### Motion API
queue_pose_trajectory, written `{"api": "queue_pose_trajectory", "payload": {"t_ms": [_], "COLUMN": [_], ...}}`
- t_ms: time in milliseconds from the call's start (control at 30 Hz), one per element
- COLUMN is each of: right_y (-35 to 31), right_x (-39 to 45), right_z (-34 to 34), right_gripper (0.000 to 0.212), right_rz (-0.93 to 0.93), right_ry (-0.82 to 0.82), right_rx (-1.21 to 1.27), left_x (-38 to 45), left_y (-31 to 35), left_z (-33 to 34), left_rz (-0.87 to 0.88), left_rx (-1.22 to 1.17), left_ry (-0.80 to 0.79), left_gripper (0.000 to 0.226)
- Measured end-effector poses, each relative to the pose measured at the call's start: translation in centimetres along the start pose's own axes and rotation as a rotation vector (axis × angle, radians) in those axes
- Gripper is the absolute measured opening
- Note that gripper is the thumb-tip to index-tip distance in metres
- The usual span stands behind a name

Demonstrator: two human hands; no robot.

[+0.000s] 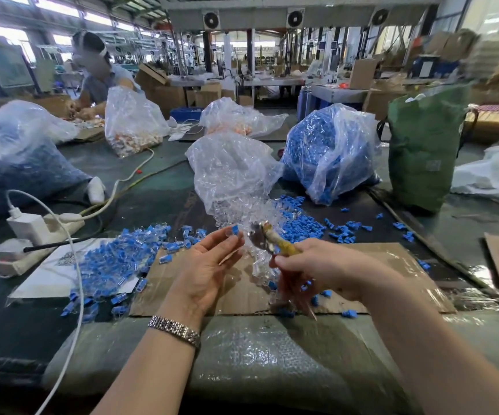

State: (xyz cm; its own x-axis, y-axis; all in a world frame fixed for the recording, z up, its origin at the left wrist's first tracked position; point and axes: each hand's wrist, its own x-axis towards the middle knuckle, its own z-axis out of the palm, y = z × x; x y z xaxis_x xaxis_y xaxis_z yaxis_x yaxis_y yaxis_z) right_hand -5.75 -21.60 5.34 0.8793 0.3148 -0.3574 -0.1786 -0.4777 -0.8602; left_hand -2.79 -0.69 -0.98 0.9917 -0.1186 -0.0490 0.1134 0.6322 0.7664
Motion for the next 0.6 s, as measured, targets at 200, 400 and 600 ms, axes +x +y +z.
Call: {"api": "queue_pose_trajectory", "payload": {"t_ms": [200, 400, 600], "right_y": [0.0, -0.2, -0.1], "right_x": [-0.6, -0.7, -0.8], "right_z": [1.5, 2.1, 2.6], "right_gripper": [0.024, 0.024, 0.034], "right_rz": [-0.032, -0.058, -0.027], "right_ry": [-0.030, -0.006, 0.006], "right_rx": [-0.111, -0.142, -0.127], "left_x": [0.0, -0.4, -0.9], "left_y": [0.0, 0.0, 0.0], "left_z": [0.1, 0.0, 0.0], "left_rz": [0.021, 0.041, 0.088], "left_rx": [0.048, 0.162, 0.322], "left_ry": [0.009, 0.027, 0.034], "left_gripper": [0.022, 0.021, 0.022]}}
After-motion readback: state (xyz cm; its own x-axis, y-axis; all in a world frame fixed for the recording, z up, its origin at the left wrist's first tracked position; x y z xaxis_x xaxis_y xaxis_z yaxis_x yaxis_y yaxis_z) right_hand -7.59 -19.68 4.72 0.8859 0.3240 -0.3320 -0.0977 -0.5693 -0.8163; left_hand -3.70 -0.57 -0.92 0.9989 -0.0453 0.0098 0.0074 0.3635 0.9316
